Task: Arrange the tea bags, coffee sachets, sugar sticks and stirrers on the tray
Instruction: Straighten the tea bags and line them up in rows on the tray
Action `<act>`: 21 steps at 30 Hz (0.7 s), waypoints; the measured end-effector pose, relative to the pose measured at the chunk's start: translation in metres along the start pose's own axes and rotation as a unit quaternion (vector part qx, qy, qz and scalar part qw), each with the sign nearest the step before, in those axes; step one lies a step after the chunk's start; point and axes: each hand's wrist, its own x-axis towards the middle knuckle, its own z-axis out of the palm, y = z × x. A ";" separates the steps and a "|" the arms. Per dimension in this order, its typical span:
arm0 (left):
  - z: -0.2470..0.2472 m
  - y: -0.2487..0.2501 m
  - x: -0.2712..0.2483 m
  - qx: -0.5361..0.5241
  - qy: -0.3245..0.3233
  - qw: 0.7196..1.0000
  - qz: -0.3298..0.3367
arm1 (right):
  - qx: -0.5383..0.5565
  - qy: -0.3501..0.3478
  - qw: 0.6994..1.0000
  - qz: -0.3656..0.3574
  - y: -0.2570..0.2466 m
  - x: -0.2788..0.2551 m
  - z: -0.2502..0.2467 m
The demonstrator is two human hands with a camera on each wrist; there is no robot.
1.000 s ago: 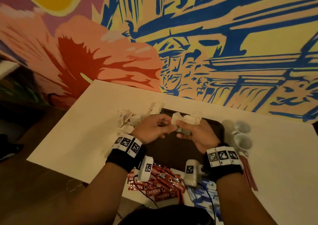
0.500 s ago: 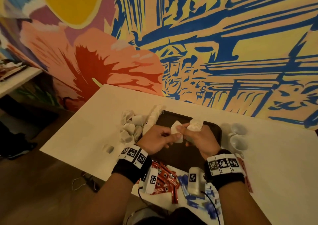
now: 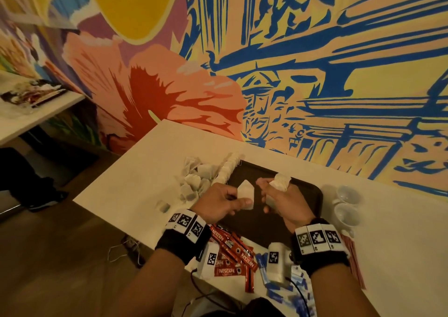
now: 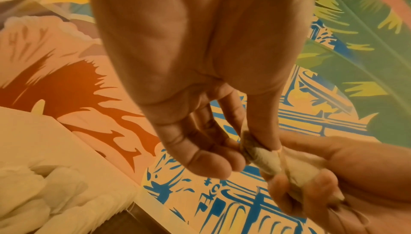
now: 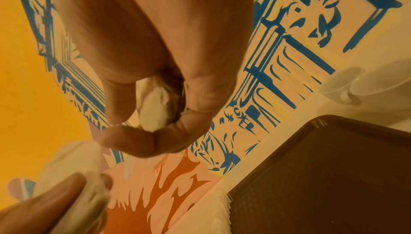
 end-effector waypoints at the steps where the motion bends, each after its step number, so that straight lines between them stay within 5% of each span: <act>1: -0.007 -0.002 0.001 0.001 0.012 1.000 -0.001 | 0.015 0.007 1.000 0.019 0.000 0.002 0.001; 9: -0.082 -0.008 0.027 0.029 0.084 0.996 0.004 | 0.147 0.009 0.985 0.091 0.007 0.025 0.006; 14: -0.118 -0.043 0.063 0.068 0.081 0.993 -0.056 | 0.133 0.003 0.987 0.087 0.006 0.040 0.020; 21: -0.124 -0.112 0.100 0.187 -0.028 0.973 -0.130 | 0.046 0.016 0.993 0.105 0.024 0.053 0.045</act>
